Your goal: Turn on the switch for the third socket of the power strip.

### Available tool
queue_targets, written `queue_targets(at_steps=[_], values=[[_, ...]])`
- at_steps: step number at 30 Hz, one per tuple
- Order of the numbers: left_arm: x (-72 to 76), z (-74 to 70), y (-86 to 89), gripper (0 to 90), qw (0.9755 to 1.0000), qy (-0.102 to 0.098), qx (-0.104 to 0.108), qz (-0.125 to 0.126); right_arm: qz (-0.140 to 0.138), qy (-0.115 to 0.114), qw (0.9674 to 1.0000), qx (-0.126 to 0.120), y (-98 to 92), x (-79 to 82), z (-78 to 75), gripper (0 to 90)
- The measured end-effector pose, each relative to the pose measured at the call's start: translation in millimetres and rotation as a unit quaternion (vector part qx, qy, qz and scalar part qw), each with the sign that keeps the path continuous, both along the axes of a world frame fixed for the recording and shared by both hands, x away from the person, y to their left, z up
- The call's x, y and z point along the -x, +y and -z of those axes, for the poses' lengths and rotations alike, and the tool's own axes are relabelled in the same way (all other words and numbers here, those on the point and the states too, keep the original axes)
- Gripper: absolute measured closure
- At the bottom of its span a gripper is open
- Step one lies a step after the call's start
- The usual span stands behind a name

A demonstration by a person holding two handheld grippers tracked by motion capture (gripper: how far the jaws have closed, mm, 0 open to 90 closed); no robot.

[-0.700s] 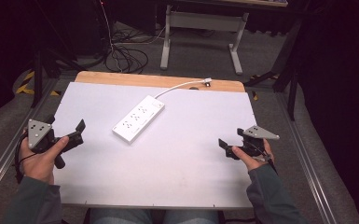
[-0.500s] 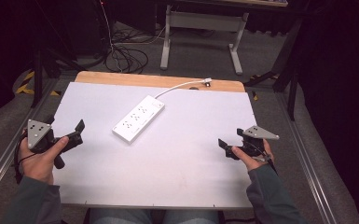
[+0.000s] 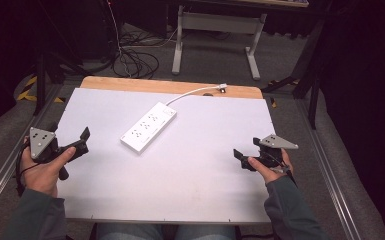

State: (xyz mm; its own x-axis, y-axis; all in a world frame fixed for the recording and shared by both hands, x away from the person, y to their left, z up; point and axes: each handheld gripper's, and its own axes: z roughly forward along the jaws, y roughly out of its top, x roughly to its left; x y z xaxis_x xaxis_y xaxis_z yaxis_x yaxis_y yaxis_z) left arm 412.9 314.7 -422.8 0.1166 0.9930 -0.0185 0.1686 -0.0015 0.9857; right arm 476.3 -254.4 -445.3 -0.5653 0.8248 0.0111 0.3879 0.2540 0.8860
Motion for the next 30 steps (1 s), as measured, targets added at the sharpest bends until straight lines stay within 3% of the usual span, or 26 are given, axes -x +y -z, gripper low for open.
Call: queue_targets(at_steps=[4,26,29,30], values=[[-0.5,0.2,0.0,7.1,0.9999,0.002,-0.012,-0.011,0.000,0.000,1.0000,-0.001,0.1,-0.2,0.0,10.6],[-3.1,2.6,3.2,26.7,0.9996,0.010,-0.012,-0.023,-0.003,-0.001,1.0000,0.002,-0.3,0.9,-0.6,12.2],[-3.6,2.7,2.9,40.8,0.9995,0.008,-0.017,-0.026,-0.004,-0.001,1.0000,0.001,-0.7,0.5,-0.6,12.2],[-3.5,2.6,3.4,40.8,0.9995,0.007,-0.019,-0.026,-0.004,-0.001,1.0000,0.001,-0.7,0.5,-0.6,12.2]])
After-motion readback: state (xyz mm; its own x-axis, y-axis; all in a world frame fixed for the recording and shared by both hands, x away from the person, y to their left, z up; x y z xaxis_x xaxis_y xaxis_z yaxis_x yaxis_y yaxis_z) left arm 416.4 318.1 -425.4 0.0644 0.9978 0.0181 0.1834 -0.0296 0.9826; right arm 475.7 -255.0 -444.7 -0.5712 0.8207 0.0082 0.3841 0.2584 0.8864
